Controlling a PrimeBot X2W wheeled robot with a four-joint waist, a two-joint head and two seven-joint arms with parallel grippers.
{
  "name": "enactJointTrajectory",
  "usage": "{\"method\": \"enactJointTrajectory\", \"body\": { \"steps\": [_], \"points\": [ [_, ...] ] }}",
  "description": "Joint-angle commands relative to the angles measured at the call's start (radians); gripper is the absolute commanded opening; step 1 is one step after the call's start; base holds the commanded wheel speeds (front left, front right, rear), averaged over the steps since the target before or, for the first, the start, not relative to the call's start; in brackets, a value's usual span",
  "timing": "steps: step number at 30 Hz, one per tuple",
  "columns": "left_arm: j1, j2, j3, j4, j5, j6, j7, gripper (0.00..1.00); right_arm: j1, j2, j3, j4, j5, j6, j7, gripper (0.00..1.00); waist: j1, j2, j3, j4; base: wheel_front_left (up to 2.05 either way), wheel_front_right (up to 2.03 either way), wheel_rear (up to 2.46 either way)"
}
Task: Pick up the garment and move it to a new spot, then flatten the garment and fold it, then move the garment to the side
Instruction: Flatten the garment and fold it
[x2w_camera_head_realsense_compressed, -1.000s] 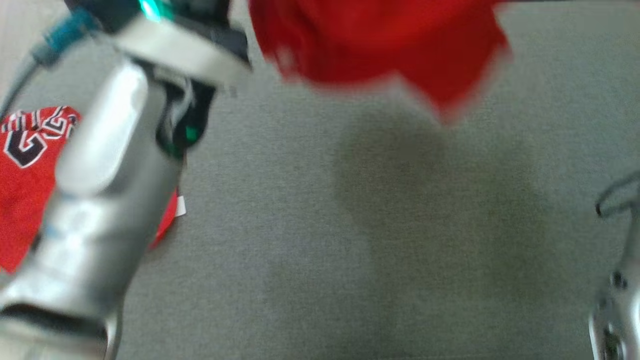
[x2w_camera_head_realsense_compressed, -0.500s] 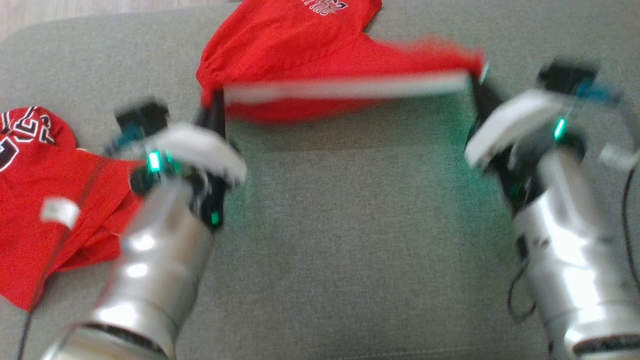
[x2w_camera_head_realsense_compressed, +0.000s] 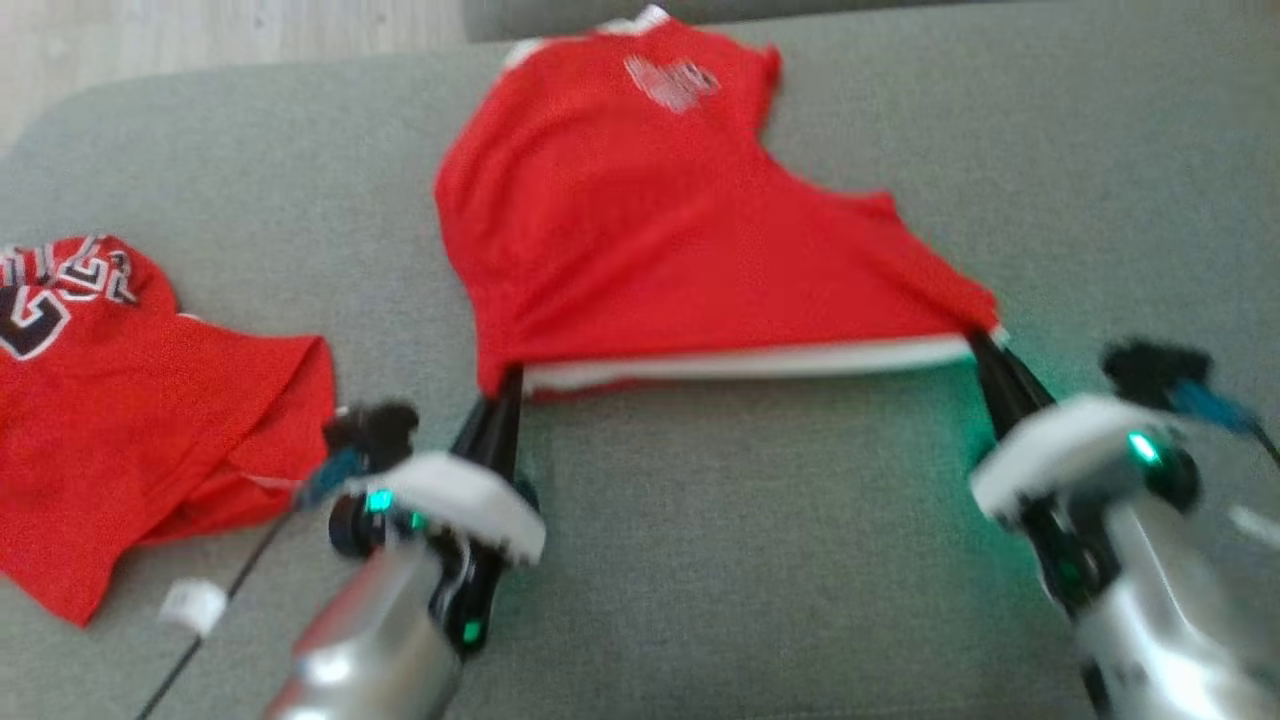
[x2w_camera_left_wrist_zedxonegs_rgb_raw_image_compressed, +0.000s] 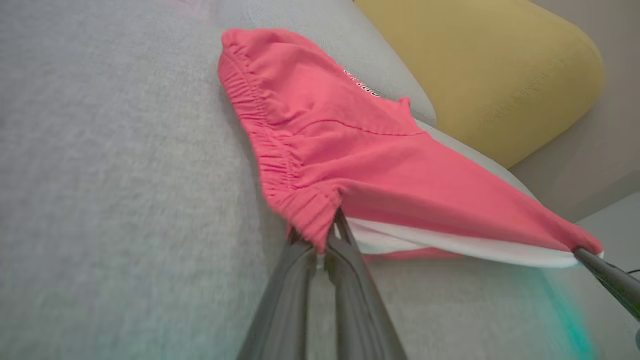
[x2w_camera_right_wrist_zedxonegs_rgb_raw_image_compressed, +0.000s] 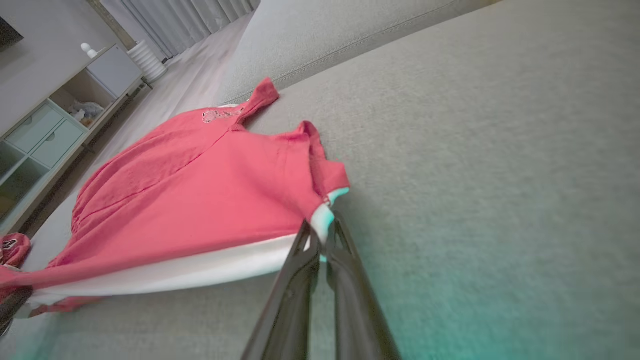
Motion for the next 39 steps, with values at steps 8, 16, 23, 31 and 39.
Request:
{"method": "enactJointTrajectory", "body": {
  "steps": [8, 16, 23, 31, 39],
  "points": [
    [0.278, 0.182, -0.007, -0.461, 0.055, 0.094, 0.031, 0.0, 0.406, -0.018, -0.228, -0.484, -0.08, -0.001, 0.192, 0.0, 0.0001, 0.0, -0.087, 0.049, 0.0, 0.0, 0.0],
    [0.501, 0.386, -0.039, -1.093, 0.079, 0.33, 0.264, 0.0, 0.651, 0.095, -0.451, -1.023, -0.204, -0.001, 0.526, 0.0, 0.0001, 0.0, -0.113, 0.062, 0.0, 0.0, 0.0],
    [0.541, 0.446, -0.035, -1.302, 0.041, 0.384, 0.364, 0.0, 0.615, 0.103, -0.486, -1.157, -0.219, -0.001, 0.668, 0.0, 0.0001, 0.0, -0.082, 0.066, 0.0, 0.0, 0.0],
    [0.434, 0.4, 0.005, -1.184, -0.049, 0.298, 0.382, 0.0, 0.328, 0.056, -0.389, -0.944, -0.201, -0.001, 0.712, 0.0, 0.0001, 0.0, 0.017, 0.117, 0.0, 0.0, 0.0],
    [0.271, 0.289, 0.031, -0.99, -0.107, 0.183, 0.346, 0.0, -0.005, 0.0, -0.306, -0.628, -0.174, -0.001, 0.665, 0.0, 0.0001, 0.0, 0.115, 0.225, 0.0, 0.0, 0.0]
  ]
}}
